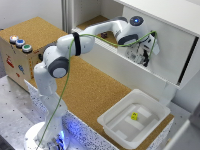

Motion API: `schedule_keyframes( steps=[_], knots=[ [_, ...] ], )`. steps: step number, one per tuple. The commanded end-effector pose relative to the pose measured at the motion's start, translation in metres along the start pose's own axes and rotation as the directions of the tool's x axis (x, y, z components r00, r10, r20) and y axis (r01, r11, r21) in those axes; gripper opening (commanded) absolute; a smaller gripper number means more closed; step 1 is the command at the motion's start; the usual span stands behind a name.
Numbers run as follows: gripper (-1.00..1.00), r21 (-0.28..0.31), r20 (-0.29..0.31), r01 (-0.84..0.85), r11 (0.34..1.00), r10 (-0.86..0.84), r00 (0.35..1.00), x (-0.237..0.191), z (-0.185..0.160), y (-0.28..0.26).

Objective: Move the door all the way to the left

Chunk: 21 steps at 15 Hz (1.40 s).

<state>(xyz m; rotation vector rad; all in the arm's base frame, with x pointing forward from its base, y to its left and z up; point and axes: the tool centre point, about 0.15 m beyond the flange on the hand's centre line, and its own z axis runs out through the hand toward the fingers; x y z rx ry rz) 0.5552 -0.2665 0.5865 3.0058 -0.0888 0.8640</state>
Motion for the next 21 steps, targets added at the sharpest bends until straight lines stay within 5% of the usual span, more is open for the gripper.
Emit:
schedule_keyframes(
  steps=[1,7,13,17,21],
  knots=[
    [-1.0,0.027,0.05,0.001,1.0,-0.003,0.999,0.01,0.013,-0.064],
    [-1.0,0.044,0.059,0.018,0.999,-0.021,0.998,-0.001,0.008,-0.131],
    [-1.0,-0.006,0.05,0.099,0.995,-0.099,0.994,-0.017,0.003,-0.196],
    [-1.0,0.068,0.061,0.18,0.981,-0.184,0.981,-0.021,0.0,-0.24],
    [-1.0,0.167,-0.009,0.281,0.945,-0.284,0.959,-0.018,-0.017,-0.289]
  ],
)
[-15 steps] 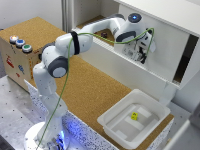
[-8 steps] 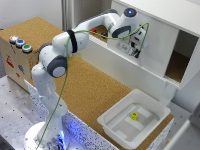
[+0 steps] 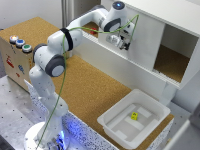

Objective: Move the door all the way to the left

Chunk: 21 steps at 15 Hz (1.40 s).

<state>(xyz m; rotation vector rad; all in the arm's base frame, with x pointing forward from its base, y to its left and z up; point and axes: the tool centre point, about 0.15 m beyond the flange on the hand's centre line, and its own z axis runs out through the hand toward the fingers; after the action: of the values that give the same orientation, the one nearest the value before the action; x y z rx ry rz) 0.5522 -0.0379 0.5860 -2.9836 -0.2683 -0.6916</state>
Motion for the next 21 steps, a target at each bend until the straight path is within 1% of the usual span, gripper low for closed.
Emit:
schedule_keyframes(
  steps=[1,3,5,9,12,13,15,17,18,19,21],
  knots=[
    [-1.0,0.028,-0.089,0.112,0.993,-0.109,0.99,0.009,-0.003,-0.073],
    [-1.0,0.042,-0.093,0.136,0.99,-0.131,0.987,0.011,-0.007,-0.092],
    [-1.0,0.039,-0.102,0.163,0.986,-0.158,0.982,0.01,-0.005,-0.12],
    [-1.0,0.009,-0.089,0.101,0.995,-0.1,0.991,0.015,0.006,-0.171],
    [-1.0,-0.026,-0.097,0.063,0.998,-0.065,0.993,0.022,0.007,-0.205],
    [1.0,-0.046,-0.105,0.043,0.998,-0.047,0.993,0.024,0.005,-0.209],
    [1.0,-0.085,-0.134,-0.009,0.996,-0.002,0.991,0.026,0.003,-0.212],
    [1.0,-0.142,-0.179,-0.035,0.989,0.01,0.984,0.02,0.0,-0.214],
    [1.0,-0.15,-0.187,-0.053,0.987,0.024,0.982,0.015,-0.002,-0.215],
    [1.0,-0.17,-0.203,-0.059,0.984,0.024,0.979,0.01,-0.005,-0.216],
    [1.0,-0.179,-0.203,-0.075,0.981,0.038,0.978,0.001,-0.009,-0.216]
  ],
)
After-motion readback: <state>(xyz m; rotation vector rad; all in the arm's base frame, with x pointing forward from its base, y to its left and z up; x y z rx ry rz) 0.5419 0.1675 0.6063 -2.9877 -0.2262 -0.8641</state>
